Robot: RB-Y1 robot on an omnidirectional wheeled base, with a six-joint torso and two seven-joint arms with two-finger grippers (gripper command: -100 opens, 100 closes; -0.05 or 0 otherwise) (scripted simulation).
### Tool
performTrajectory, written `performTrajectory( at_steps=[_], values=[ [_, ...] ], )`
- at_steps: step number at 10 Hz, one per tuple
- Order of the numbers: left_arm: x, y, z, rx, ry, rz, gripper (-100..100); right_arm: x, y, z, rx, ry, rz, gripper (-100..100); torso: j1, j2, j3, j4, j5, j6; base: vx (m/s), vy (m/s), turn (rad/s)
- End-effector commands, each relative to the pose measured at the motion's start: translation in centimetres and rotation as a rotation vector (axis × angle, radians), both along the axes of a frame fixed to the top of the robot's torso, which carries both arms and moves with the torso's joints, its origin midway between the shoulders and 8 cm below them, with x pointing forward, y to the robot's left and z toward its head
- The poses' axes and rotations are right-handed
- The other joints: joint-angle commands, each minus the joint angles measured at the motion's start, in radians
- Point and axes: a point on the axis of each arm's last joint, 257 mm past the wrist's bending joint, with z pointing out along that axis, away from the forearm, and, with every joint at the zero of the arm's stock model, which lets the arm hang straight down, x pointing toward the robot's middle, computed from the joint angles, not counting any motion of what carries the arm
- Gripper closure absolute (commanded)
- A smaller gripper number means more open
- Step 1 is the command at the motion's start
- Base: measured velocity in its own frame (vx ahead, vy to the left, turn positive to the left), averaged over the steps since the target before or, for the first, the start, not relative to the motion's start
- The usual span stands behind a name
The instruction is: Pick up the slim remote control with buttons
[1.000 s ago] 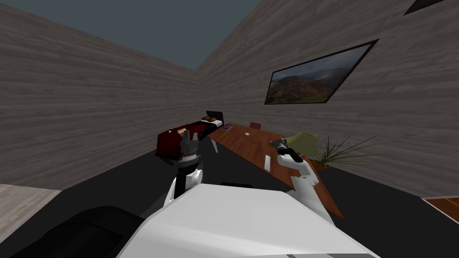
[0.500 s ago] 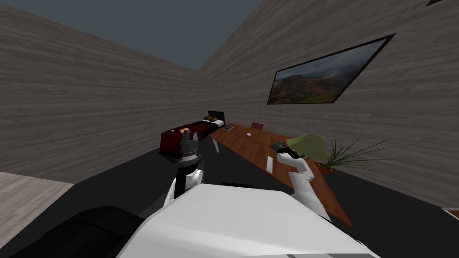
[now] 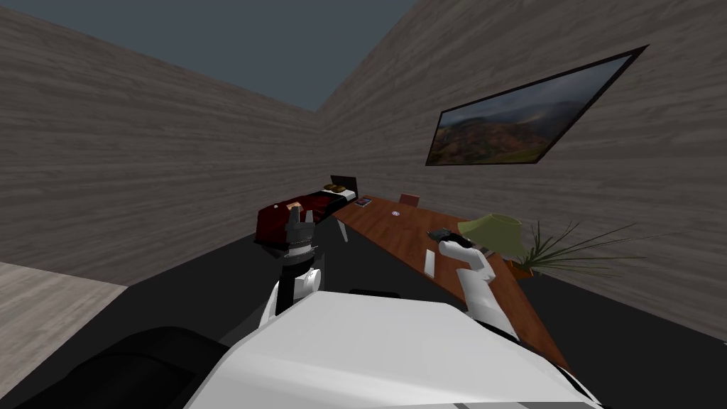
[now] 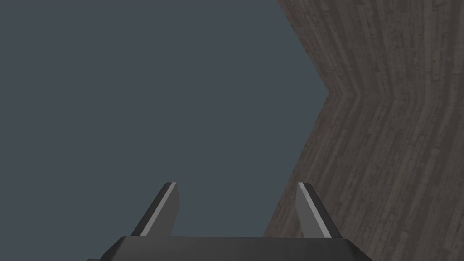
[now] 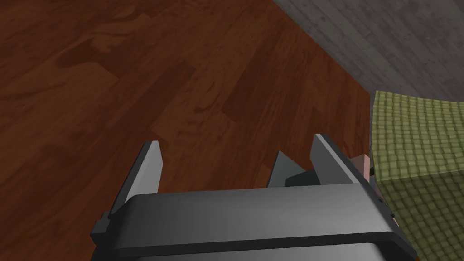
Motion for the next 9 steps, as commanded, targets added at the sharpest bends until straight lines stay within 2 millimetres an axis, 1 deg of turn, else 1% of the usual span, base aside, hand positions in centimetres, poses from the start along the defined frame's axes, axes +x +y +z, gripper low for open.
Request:
performTrajectory(
  at_steps=[1, 2, 3, 4, 5, 6, 7, 8, 9],
  values=[
    [0.0, 0.0, 0.0, 0.0, 0.0, 0.0, 0, -0.1, -0.5, -1.5, 0.069, 0.04, -0.04, -100, 0.0, 0.0, 0.0, 0.0, 0.0, 0.0, 0.023, 0.008, 0.043],
    [0.0, 0.0, 0.0, 0.0, 0.0, 0.0, 0, -0.9, -0.4, -3.4, 0.113, 0.082, -0.06, -100, 0.0, 0.0, 0.0, 0.0, 0.0, 0.0, 0.02, 0.004, 0.028],
    [0.0, 0.0, 0.0, 0.0, 0.0, 0.0, 0, -0.7, -0.9, -3.8, 0.15, 0.096, -0.087, -100, 0.0, 0.0, 0.0, 0.0, 0.0, 0.0, 0.023, 0.006, 0.031],
    [0.0, 0.0, 0.0, 0.0, 0.0, 0.0, 0, -1.6, -0.8, -5.7, 0.192, 0.138, -0.11, -100, 0.0, 0.0, 0.0, 0.0, 0.0, 0.0, 0.02, 0.001, 0.015],
    [0.0, 0.0, 0.0, 0.0, 0.0, 0.0, 0, -1.7, -0.8, -5.9, 0.199, 0.141, -0.114, -100, 0.0, 0.0, 0.0, 0.0, 0.0, 0.0, 0.007, -0.002, -0.003],
    [0.0, 0.0, 0.0, 0.0, 0.0, 0.0, 0, -2.2, -1.1, -7.3, 0.254, 0.18, -0.154, -100, -0.001, 0.001, 0.0, 0.0, 0.0, 0.0, 0.014, -0.001, 0.022],
    [0.0, 0.0, 0.0, 0.0, 0.0, 0.0, 0, -2.7, -0.9, -8.2, 0.28, 0.2, -0.17, -100, 0.0, 0.0, 0.0, 0.0, 0.0, 0.0, 0.017, -0.001, 0.019],
    [0.0, 0.0, 0.0, 0.0, 0.0, 0.0, 0, -2.7, -0.9, -8.2, 0.28, 0.2, -0.17, -100, 0.0, 0.0, 0.0, 0.0, 0.0, 0.0, 0.008, 0.001, -0.004],
    [0.0, 0.0, 0.0, 0.0, 0.0, 0.0, 0, -3.2, -1.0, -9.1, 0.338, 0.237, -0.214, -100, 0.0, 0.001, 0.0, 0.0, 0.0, 0.0, 0.019, 0.001, 0.017]
  ],
)
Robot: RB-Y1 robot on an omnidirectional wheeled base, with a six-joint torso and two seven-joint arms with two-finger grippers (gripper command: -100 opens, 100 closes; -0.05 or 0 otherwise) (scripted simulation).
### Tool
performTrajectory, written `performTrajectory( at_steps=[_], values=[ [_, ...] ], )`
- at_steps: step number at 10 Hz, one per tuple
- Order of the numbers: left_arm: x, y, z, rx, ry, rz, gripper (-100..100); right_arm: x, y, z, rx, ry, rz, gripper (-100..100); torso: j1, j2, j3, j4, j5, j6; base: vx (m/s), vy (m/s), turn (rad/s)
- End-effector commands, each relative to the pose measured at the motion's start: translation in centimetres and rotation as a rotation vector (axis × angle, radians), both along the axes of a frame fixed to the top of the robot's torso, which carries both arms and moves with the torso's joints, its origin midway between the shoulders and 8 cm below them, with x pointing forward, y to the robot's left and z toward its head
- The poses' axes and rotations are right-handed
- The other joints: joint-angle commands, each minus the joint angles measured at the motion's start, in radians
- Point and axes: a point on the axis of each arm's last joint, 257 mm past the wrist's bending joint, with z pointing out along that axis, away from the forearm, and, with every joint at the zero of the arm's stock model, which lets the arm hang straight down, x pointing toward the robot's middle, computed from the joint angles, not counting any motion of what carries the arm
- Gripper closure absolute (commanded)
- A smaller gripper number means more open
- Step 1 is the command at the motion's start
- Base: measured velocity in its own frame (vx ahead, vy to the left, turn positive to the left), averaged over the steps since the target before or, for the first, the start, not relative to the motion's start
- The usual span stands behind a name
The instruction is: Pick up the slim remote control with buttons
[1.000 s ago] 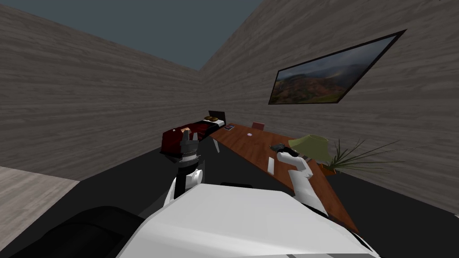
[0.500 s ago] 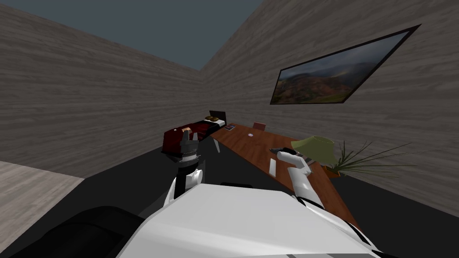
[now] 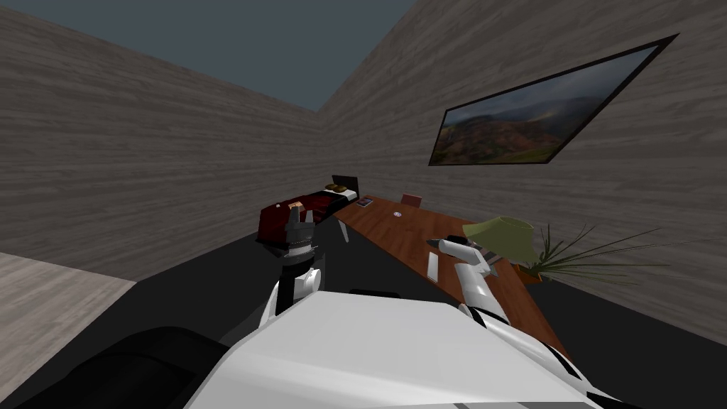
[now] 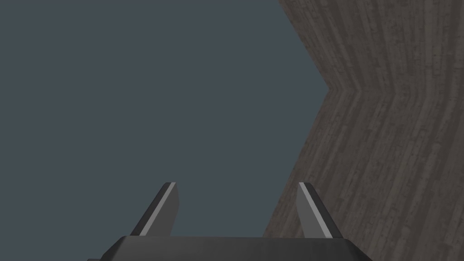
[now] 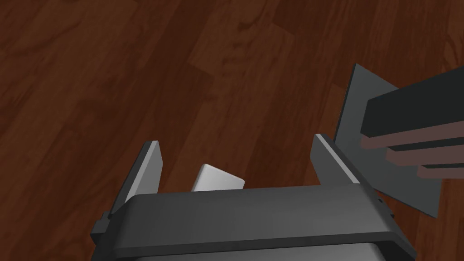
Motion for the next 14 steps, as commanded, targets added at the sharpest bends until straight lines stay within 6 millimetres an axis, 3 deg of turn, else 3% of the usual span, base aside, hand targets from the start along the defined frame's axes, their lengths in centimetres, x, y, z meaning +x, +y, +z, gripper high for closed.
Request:
performTrajectory(
  at_steps=[1, 2, 6, 8, 14],
  values=[
    [0.0, 0.0, 0.0, 0.0, 0.0, 0.0, 0, -0.8, 0.0, -1.7, 0.05, 0.041, -0.037, -100, 0.0, 0.0, 0.0, 0.0, 0.0, 0.0, 0.022, -0.001, 0.012],
    [0.0, 0.0, 0.0, 0.0, 0.0, 0.0, 0, -0.9, 0.1, -1.8, 0.051, 0.043, -0.038, -100, 0.0, 0.0, 0.0, 0.0, 0.0, 0.0, 0.009, 0.0, -0.001],
    [0.0, 0.0, 0.0, 0.0, 0.0, 0.0, 0, -3.5, 0.4, -5.5, 0.19, 0.161, -0.157, -100, 0.0, 0.0, 0.0, 0.0, 0.0, 0.0, 0.019, -0.003, 0.008],
    [0.0, 0.0, 0.0, 0.0, 0.0, 0.0, 0, -4.0, 0.4, -5.7, 0.235, 0.189, -0.204, -100, 0.0, 0.0, 0.0, 0.0, 0.0, 0.0, 0.012, -0.002, 0.001],
    [0.0, 0.0, 0.0, 0.0, 0.0, 0.0, 0, -8.7, 1.7, -9.8, 0.395, 0.362, -0.385, -100, 0.0, 0.0, 0.0, 0.0, 0.0, 0.0, 0.022, -0.003, 0.002]
  ],
)
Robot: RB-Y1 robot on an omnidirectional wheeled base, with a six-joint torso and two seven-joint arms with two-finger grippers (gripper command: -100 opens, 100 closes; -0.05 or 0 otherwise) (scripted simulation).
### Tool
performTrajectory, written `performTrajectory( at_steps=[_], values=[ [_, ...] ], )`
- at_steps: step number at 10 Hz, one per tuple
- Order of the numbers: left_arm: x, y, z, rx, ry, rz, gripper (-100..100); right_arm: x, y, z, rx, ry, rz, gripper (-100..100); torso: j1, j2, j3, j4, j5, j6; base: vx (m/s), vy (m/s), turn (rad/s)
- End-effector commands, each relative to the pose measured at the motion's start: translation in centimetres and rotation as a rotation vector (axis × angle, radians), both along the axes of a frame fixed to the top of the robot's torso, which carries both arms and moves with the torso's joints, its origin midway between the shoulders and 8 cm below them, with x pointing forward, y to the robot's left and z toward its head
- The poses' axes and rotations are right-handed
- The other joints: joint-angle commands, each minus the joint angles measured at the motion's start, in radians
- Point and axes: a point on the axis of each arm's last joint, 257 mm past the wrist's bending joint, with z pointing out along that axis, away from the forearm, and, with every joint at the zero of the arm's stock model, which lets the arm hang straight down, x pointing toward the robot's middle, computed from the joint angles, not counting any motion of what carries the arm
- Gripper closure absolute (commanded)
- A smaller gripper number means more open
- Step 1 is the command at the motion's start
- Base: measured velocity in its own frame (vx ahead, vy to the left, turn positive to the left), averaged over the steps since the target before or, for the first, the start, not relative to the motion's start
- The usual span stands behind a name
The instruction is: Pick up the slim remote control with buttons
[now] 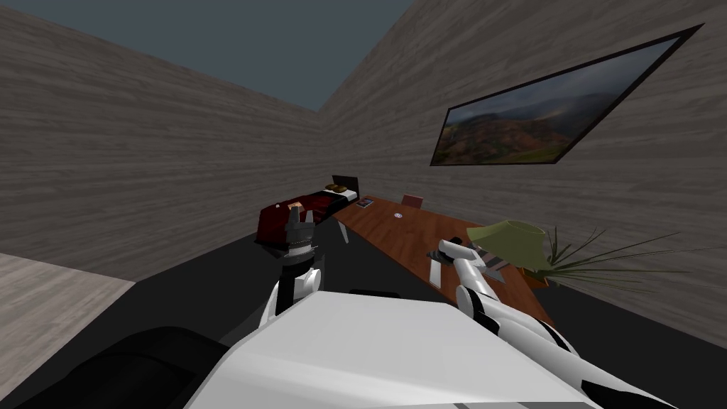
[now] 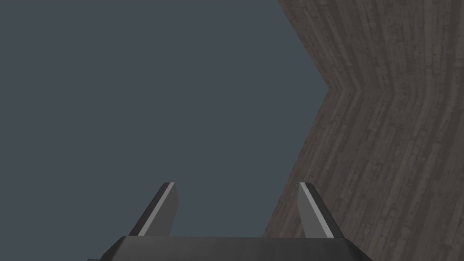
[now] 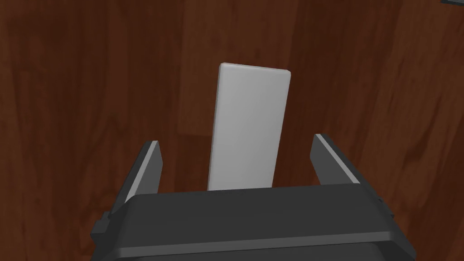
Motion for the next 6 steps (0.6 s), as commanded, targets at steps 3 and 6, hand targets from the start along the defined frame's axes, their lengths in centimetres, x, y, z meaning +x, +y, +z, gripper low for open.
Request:
performTrajectory(
  at_steps=[3, 6],
  values=[
    [0.0, 0.0, 0.0, 0.0, 0.0, 0.0, 0, -2.3, 0.7, -1.2, 0.067, 0.082, -0.084, -100, 0.0, 0.0, 0.0, 0.0, 0.0, 0.0, 0.019, -0.001, 0.001],
    [0.0, 0.0, 0.0, 0.0, 0.0, 0.0, 0, -4.4, 1.3, -2.0, 0.126, 0.163, -0.172, -100, 0.0, 0.0, 0.0, 0.0, 0.0, 0.0, 0.024, 0.001, 0.001]
  ],
)
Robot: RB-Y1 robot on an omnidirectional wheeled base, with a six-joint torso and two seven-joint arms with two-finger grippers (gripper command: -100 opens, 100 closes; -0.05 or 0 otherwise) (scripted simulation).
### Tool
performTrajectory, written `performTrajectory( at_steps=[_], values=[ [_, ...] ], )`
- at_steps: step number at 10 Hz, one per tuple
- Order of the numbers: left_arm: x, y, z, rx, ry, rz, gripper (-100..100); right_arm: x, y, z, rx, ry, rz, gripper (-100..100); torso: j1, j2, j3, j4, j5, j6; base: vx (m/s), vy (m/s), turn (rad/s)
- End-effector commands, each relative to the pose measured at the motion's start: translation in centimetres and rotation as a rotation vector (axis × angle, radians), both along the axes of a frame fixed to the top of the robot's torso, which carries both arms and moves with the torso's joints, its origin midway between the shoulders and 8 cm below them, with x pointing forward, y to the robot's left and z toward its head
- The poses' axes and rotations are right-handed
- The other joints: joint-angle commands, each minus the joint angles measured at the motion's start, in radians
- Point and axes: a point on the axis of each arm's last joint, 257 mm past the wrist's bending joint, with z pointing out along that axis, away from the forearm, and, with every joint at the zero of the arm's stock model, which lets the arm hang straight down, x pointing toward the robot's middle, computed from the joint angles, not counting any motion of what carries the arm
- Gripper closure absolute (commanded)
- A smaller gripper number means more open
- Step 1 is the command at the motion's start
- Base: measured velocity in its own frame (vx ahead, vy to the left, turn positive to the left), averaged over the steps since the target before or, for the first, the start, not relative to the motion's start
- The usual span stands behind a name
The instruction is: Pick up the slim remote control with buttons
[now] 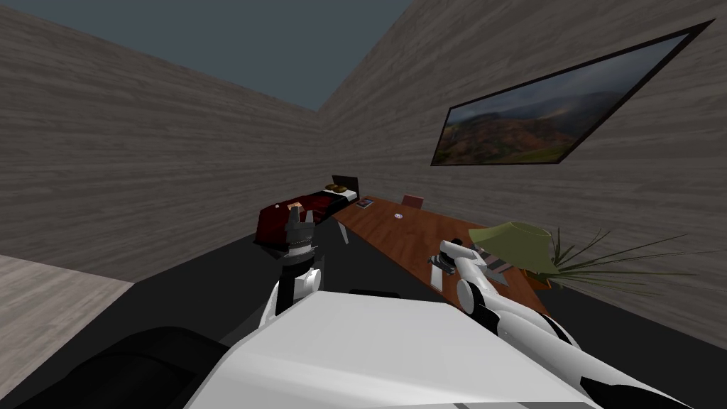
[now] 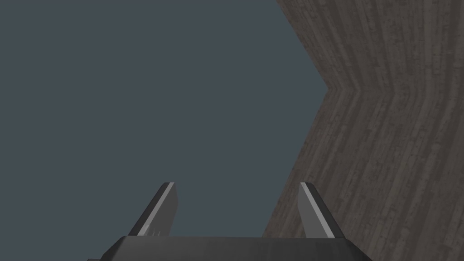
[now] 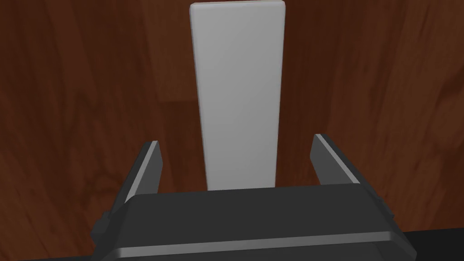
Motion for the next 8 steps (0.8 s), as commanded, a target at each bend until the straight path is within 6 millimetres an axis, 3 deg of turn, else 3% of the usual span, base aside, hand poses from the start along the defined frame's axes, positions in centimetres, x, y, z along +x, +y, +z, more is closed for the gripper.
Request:
performTrajectory(
  at_steps=[1, 4, 5, 6, 7, 8],
  values=[
    [0.0, 0.0, 0.0, 0.0, 0.0, 0.0, 0, -1.0, 0.4, -0.3, 0.026, 0.04, -0.048, -100, 0.0, 0.0, 0.0, 0.0, 0.0, 0.0, 0.015, -0.001, 0.002],
    [0.0, 0.0, 0.0, 0.0, 0.0, 0.0, 0, -2.8, 0.8, -0.5, 0.067, 0.107, -0.122, -100, 0.0, 0.0, 0.0, 0.0, 0.0, 0.0, 0.021, 0.003, 0.003],
    [0.0, 0.0, 0.0, 0.0, 0.0, 0.0, 0, -2.3, 0.7, -0.4, 0.058, 0.091, -0.106, -100, 0.0, 0.0, 0.0, 0.0, 0.0, 0.0, 0.01, 0.003, 0.0],
    [0.0, 0.0, 0.0, 0.0, 0.0, 0.0, 0, -2.5, 0.8, -0.4, 0.06, 0.096, -0.11, 0, 0.0, 0.001, 0.0, 0.0, 0.0, 0.0, 0.0, 0.0, 0.0],
    [0.0, 0.0, 0.0, 0.0, 0.0, 0.0, 0, -3.1, 1.0, -1.5, 0.06, 0.096, -0.102, -100, 0.0, 0.001, 0.001, 0.0, 0.0, 0.0, 0.036, -0.007, -0.044],
    [0.0, 0.0, 0.0, 0.0, 0.0, 0.0, 0, -3.5, 1.1, -2.0, 0.06, 0.096, -0.099, -100, 0.0, 0.0, 0.0, 0.0, 0.0, 0.0, 0.069, 0.001, -0.054]
  ],
)
